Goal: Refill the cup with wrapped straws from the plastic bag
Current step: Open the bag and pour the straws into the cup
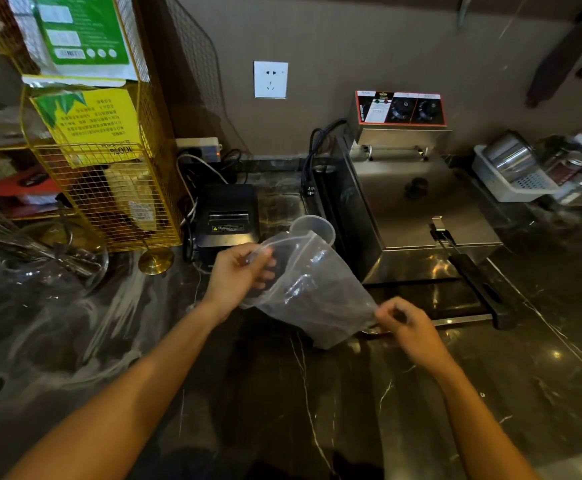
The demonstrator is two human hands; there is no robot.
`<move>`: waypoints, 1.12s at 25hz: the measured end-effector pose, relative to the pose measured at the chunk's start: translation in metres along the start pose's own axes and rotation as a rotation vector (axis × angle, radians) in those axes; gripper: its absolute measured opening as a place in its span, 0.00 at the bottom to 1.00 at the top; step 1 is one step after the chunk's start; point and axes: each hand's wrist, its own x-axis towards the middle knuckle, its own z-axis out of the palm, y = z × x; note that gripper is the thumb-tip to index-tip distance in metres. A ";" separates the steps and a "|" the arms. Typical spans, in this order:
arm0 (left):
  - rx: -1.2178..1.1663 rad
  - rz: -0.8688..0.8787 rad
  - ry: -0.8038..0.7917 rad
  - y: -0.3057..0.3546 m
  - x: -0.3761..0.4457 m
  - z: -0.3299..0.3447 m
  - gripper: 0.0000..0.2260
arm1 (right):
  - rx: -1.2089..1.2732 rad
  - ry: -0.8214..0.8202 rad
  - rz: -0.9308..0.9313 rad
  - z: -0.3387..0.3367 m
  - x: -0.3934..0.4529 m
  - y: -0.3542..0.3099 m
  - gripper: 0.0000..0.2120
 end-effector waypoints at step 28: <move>-0.861 -0.514 -0.050 0.016 0.069 0.146 0.10 | 0.282 0.483 -0.197 -0.119 0.009 -0.105 0.06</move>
